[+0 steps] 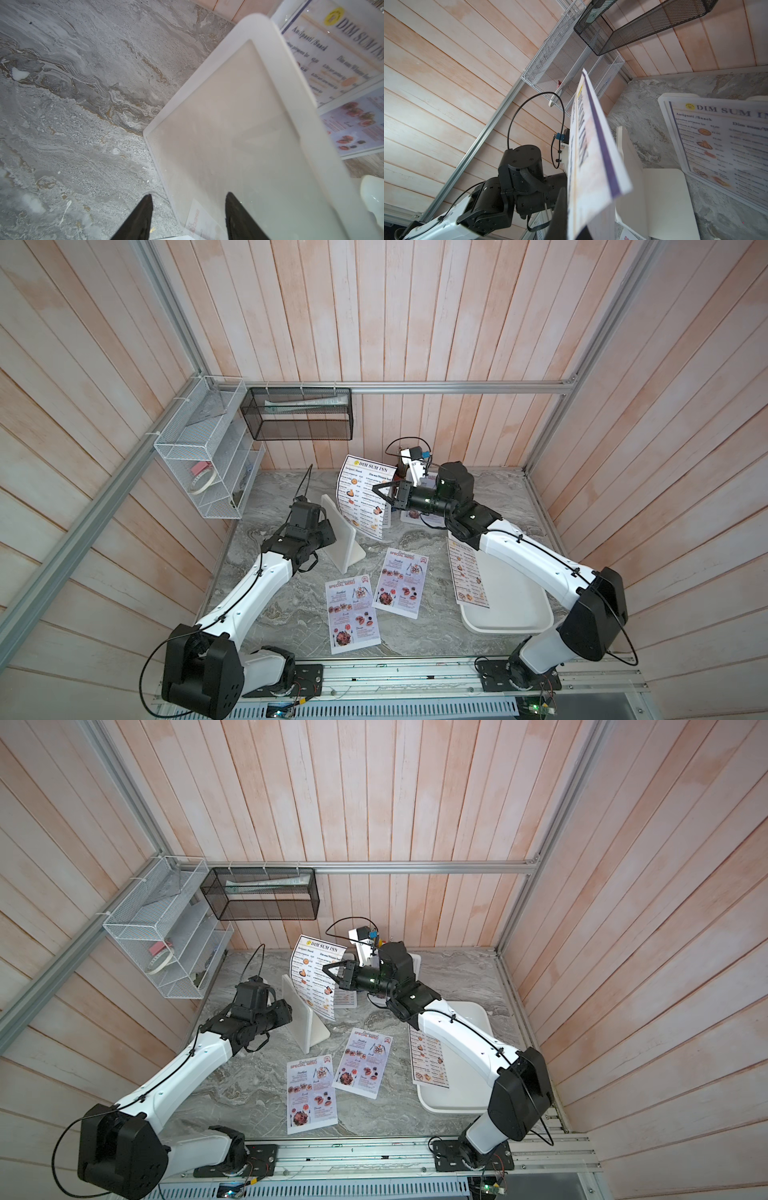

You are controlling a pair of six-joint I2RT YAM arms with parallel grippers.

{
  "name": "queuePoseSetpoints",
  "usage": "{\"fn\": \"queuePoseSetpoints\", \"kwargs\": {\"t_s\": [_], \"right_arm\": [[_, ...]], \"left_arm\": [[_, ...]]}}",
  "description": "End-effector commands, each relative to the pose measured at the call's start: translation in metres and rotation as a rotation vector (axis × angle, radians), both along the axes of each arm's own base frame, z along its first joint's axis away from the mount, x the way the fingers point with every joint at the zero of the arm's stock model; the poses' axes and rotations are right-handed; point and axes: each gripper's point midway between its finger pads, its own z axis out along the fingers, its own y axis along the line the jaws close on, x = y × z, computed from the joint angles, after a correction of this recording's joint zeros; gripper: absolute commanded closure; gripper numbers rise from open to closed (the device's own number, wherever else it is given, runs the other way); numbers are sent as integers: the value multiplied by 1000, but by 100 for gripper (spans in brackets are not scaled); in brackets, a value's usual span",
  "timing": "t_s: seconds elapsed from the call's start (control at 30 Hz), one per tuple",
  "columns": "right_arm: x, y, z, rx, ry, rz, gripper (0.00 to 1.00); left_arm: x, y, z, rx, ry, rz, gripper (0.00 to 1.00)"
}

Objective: Replace the menus in the menu holders
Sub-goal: Insert the menu into the menu holder.

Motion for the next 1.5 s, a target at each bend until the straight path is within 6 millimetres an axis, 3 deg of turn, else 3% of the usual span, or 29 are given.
{"fn": "queuePoseSetpoints", "kwargs": {"t_s": [0.0,0.53,1.03,1.47], "right_arm": [[8,1,6,0,-21,-13,100],[32,-20,-8,5,6,-46,100],[46,-1,-13,-22,1,23,100],[61,29,-22,-100,-47,90,100]], "left_arm": [[3,-1,16,25,-33,-3,42],[-1,4,12,40,-24,17,42],[3,0,12,31,-13,0,42],[-12,9,26,57,-2,-8,41]]}}
